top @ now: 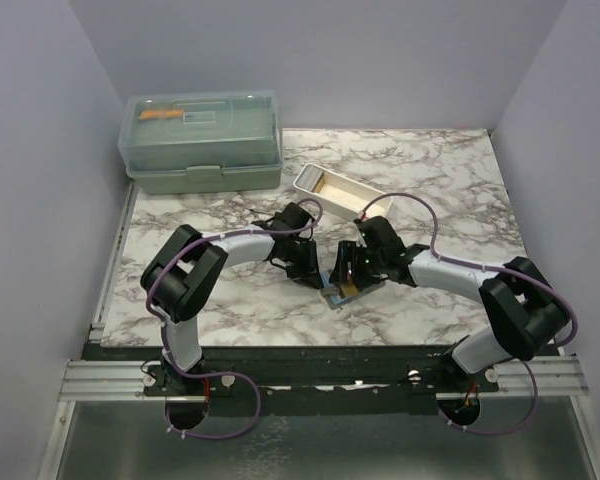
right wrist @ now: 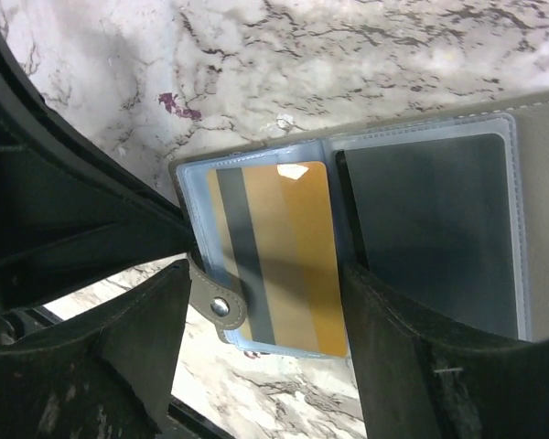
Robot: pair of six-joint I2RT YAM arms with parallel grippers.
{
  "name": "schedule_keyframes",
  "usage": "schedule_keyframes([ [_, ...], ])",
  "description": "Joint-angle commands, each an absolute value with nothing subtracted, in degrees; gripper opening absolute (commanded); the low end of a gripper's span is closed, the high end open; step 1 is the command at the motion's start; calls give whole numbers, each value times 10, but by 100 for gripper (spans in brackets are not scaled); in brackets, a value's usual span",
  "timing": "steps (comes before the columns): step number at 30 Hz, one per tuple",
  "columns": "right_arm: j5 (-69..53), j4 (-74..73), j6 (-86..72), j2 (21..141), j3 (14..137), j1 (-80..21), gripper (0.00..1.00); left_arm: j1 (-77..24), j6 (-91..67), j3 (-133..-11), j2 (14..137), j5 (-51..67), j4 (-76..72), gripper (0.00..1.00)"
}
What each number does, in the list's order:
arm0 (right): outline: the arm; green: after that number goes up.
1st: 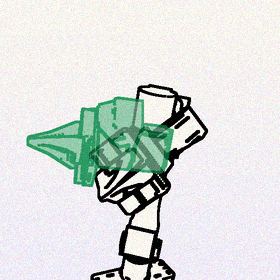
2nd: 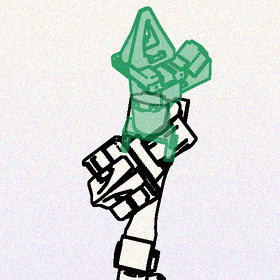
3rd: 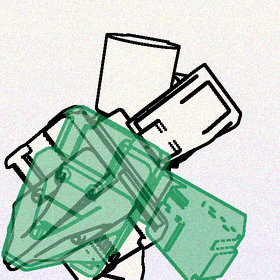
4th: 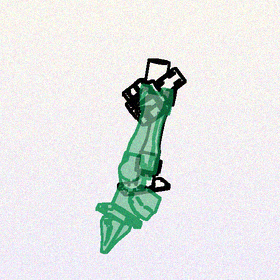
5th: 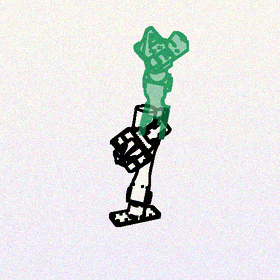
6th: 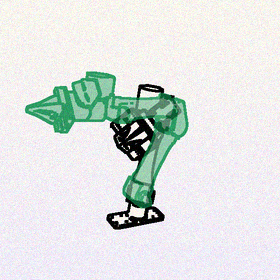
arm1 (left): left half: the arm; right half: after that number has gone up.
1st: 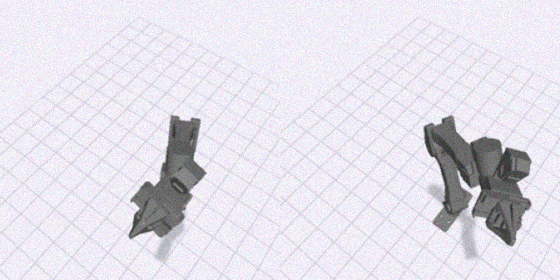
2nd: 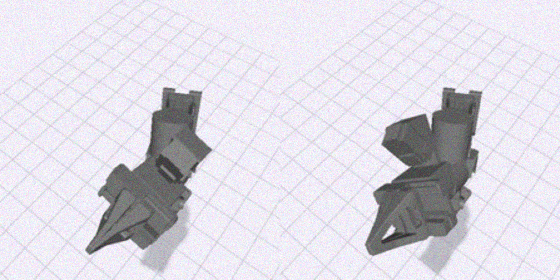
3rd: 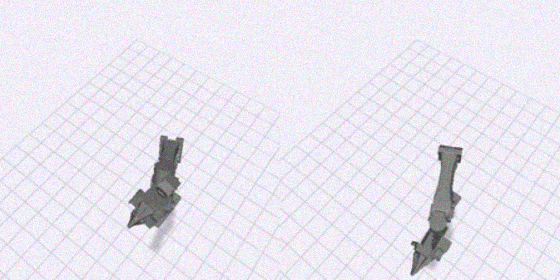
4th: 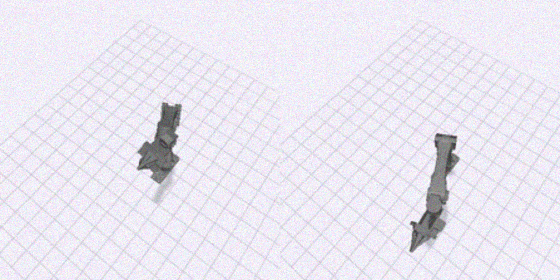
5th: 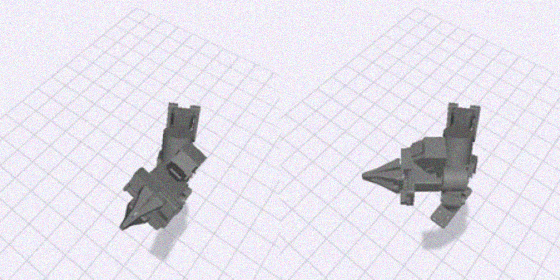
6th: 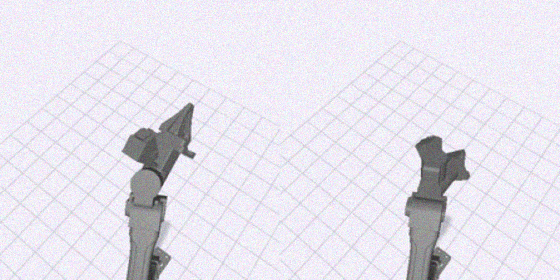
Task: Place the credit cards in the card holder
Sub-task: Insert the credit card into the card holder.
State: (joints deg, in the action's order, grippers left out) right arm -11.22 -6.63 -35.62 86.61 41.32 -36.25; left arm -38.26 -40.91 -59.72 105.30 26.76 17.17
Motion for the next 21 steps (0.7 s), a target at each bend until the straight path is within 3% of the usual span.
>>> schedule_keyframes([
  [1, -151, -20, -344, 896, 420, -401, 68, -385, -399, -625, 1077, 225, 168, 17],
  [5, -170, 17, -372, 893, 392, -424, 57, -376, -393, -639, 1072, 201, 179, 17],
  [9, -151, 9, -392, 863, 377, -428, 56, -372, -384, -655, 1078, 196, 192, 17],
  [16, -84, -71, -422, 839, 390, -389, 70, -373, -375, -646, 1068, 197, 207, 19],
  [21, -84, -73, -423, 861, 403, -380, 70, -372, -359, -644, 1059, 184, 224, 21],
])
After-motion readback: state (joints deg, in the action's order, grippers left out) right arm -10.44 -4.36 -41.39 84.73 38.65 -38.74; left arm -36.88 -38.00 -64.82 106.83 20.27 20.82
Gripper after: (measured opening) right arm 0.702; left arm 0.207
